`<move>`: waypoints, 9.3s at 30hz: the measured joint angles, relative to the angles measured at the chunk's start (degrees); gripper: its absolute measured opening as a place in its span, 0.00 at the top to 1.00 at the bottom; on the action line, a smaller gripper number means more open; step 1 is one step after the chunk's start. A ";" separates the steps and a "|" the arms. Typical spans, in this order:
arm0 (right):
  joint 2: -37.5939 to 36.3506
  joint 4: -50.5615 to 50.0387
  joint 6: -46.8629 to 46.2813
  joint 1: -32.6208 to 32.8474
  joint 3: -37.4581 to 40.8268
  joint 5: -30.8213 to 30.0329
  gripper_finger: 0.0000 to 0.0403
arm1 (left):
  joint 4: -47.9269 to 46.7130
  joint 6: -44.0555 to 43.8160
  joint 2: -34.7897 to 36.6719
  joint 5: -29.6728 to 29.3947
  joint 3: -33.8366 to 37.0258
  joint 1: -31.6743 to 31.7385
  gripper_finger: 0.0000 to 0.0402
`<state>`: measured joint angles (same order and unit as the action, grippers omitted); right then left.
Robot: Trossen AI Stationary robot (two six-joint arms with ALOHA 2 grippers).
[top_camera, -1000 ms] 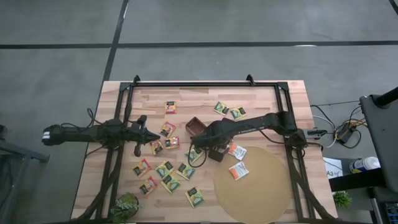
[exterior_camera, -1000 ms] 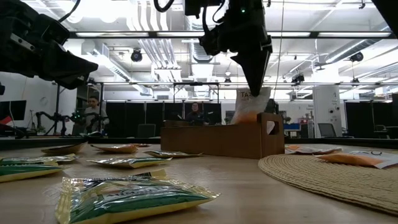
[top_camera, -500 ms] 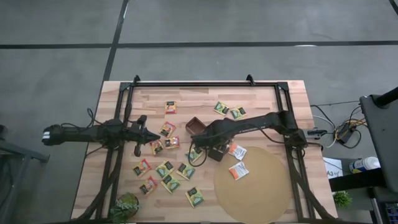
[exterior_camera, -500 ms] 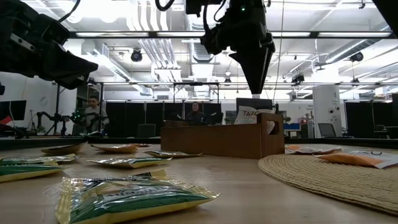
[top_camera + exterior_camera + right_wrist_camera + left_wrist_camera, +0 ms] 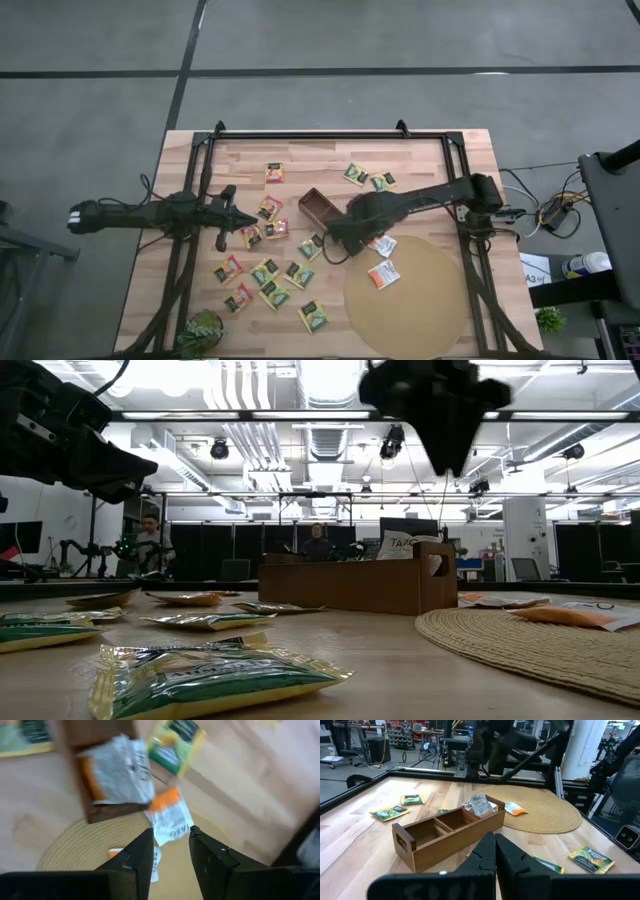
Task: Pick & Place Tea
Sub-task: Put the white tea bag into the right section of the wooden organizer
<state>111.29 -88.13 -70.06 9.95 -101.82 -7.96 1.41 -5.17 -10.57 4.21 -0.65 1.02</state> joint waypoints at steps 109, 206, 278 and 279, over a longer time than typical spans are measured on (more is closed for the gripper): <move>-17.02 19.40 -8.82 3.07 22.17 -11.82 0.98 | -0.02 0.00 -0.04 0.02 0.00 0.02 1.00; 11.49 4.93 11.24 -2.90 -6.60 -9.90 0.98 | 0.00 0.02 -0.09 0.01 0.00 0.01 1.00; 8.82 6.10 13.50 -4.02 -4.79 -8.45 0.77 | 0.00 0.02 -0.07 0.02 -0.02 0.00 1.00; 8.52 6.10 14.02 -4.02 -4.79 -8.40 0.78 | 0.00 0.02 -0.07 0.00 0.00 0.02 1.00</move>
<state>119.81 -82.03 -56.04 5.93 -106.61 -16.36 1.41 -5.15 -10.63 4.21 -0.65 1.04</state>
